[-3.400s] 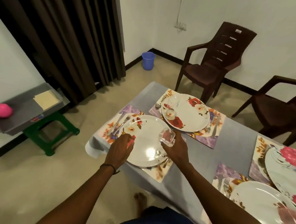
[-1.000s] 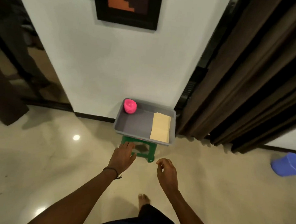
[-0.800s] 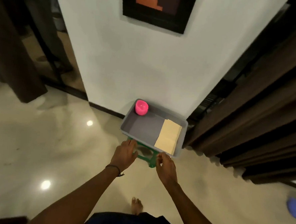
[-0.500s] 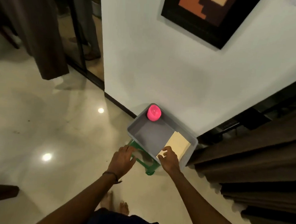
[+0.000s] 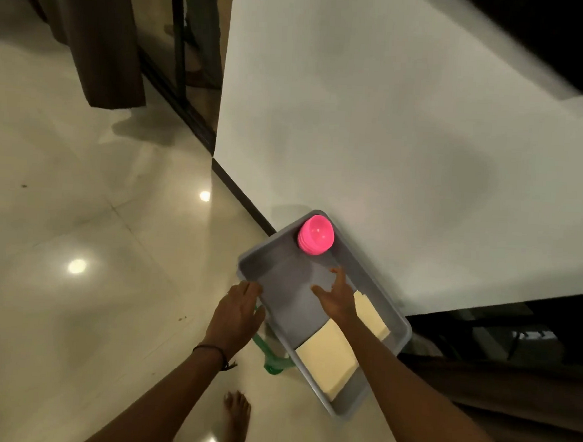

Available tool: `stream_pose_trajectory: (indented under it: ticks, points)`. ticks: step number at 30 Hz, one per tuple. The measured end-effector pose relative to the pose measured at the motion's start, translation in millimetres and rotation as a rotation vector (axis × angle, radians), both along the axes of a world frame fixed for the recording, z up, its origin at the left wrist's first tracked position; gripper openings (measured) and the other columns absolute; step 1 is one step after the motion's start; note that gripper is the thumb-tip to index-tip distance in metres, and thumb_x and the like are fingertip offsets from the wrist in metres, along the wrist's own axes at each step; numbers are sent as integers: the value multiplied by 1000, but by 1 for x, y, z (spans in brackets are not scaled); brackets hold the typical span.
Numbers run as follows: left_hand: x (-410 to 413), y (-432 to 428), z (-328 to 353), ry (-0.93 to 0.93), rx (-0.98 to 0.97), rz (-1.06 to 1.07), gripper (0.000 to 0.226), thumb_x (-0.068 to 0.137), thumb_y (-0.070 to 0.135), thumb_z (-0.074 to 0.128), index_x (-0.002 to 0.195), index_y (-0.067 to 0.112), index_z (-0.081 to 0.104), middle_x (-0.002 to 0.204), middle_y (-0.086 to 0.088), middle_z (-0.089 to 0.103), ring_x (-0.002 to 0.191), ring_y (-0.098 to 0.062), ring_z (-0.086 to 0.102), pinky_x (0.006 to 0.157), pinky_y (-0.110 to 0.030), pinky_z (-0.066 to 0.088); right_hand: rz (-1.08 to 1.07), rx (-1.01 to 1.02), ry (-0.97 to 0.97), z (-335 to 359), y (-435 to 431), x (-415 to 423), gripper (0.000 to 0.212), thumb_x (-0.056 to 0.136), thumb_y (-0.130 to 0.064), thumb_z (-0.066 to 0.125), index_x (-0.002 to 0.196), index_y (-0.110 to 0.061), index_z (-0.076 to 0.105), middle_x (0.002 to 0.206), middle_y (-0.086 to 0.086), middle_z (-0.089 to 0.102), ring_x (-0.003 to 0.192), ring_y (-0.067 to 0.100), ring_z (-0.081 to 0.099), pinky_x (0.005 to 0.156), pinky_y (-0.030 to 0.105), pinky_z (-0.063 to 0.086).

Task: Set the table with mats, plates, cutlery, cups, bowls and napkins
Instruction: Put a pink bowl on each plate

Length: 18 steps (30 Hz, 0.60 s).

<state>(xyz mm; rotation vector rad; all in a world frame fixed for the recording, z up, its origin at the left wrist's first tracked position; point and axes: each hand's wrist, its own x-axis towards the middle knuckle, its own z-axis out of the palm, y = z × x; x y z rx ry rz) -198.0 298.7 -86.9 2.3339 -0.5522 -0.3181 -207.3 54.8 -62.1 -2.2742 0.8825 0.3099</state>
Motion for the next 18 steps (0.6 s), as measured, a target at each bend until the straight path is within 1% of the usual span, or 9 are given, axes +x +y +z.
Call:
stream_pose_trajectory:
  ticks: [3, 6, 10, 12, 13, 15, 16, 17, 18]
  points:
    - [10, -34, -41, -34, -34, -24, 23, 88, 17, 61, 110, 14, 55, 108, -4, 58, 90, -20, 58, 73, -27, 52, 5, -32, -118, -46, -22, 35, 65, 86, -25, 76, 140, -14, 42, 132, 12, 58, 121, 31, 56, 91, 30, 42]
    - [22, -60, -72, -45, -95, 3, 21, 92, 18, 57, 112, 14, 53, 113, -2, 54, 97, -16, 55, 78, -22, 49, -2, -42, -201, -91, -42, 67, 68, 83, -26, 79, 140, -17, 43, 140, 8, 53, 127, 27, 52, 98, 33, 44]
    - [29, -82, -111, -39, -155, -23, 21, 98, 28, 49, 117, 21, 47, 119, 3, 49, 103, -7, 51, 90, -19, 49, -55, -29, -269, -146, -71, 93, 64, 75, -30, 85, 130, -25, 50, 135, 4, 54, 124, 29, 52, 96, 36, 51]
    - [31, -89, -124, -38, -159, -29, 21, 99, 29, 50, 118, 21, 48, 121, 3, 50, 106, -7, 51, 94, -19, 47, -59, -23, -294, -166, -79, 99, 60, 71, -31, 87, 120, -31, 52, 127, 0, 55, 118, 28, 54, 92, 44, 56]
    - [32, -92, -127, -38, -162, -26, 22, 99, 28, 51, 118, 20, 49, 121, 2, 50, 107, -8, 52, 95, -19, 46, -56, -32, -306, -174, -81, 103, 59, 69, -31, 88, 116, -33, 52, 124, -1, 56, 117, 28, 55, 90, 46, 57]
    - [36, -99, -130, -34, -174, -15, 23, 98, 27, 53, 119, 17, 51, 120, -1, 52, 107, -11, 53, 96, -21, 45, -70, -38, -327, -180, -82, 113, 65, 65, -32, 90, 115, -35, 50, 125, -1, 55, 117, 26, 54, 87, 42, 58]
    - [38, -102, -133, -33, -176, -8, 23, 98, 26, 54, 118, 16, 52, 119, -1, 53, 107, -12, 54, 97, -23, 46, -82, -21, -340, -183, -81, 117, 70, 63, -32, 92, 119, -35, 49, 128, -1, 53, 117, 23, 51, 83, 36, 59]
    - [40, -105, -134, -30, -175, 1, 22, 98, 26, 54, 117, 16, 52, 118, -2, 53, 106, -13, 55, 97, -26, 48, -95, -1, -355, -184, -80, 121, 74, 62, -33, 93, 122, -32, 49, 130, 0, 51, 116, 20, 49, 78, 26, 57]
    - [42, -108, -135, -29, -175, 8, 22, 98, 26, 54, 117, 16, 52, 118, -1, 54, 106, -13, 56, 96, -28, 49, -101, 1, -374, -185, -78, 123, 75, 61, -34, 93, 122, -29, 50, 130, 0, 52, 114, 18, 49, 74, 18, 53]
